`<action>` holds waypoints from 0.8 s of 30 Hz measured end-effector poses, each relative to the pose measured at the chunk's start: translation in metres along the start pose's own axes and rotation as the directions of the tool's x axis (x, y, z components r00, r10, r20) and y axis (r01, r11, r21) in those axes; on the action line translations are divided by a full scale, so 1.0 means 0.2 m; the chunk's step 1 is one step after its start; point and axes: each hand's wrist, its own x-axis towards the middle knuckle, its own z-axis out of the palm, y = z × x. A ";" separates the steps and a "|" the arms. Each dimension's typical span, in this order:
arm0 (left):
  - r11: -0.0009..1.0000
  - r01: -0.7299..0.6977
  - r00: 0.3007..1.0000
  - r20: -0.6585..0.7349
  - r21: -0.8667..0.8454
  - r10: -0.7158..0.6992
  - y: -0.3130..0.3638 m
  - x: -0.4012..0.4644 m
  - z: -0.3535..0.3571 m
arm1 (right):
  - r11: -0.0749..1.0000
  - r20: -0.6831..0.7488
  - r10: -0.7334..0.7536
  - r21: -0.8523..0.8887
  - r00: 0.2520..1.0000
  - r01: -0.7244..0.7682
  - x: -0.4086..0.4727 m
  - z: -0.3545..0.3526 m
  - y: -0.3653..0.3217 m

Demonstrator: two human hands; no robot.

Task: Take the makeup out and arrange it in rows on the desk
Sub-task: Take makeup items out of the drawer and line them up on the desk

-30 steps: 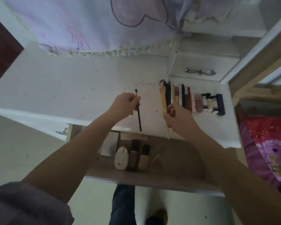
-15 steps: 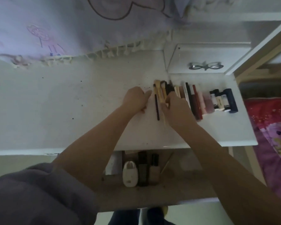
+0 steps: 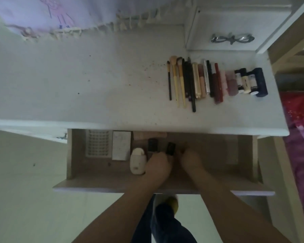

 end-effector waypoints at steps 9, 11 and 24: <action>0.960 0.040 0.999 -0.017 0.277 -0.036 0.06 0.10 0.08 | 0.986 -0.098 0.014 -0.162 0.995 -0.030 0.10 -0.12 0.17; 0.969 0.044 0.999 0.013 0.245 -0.049 0.09 0.11 0.10 | 0.982 -0.126 0.031 -0.180 0.992 -0.053 0.10 -0.18 0.22; 0.889 -0.438 0.875 -0.291 -0.135 0.387 -0.19 -0.18 -0.35 | 0.827 -0.157 -0.561 -0.161 0.813 0.539 -0.27 -0.37 -0.01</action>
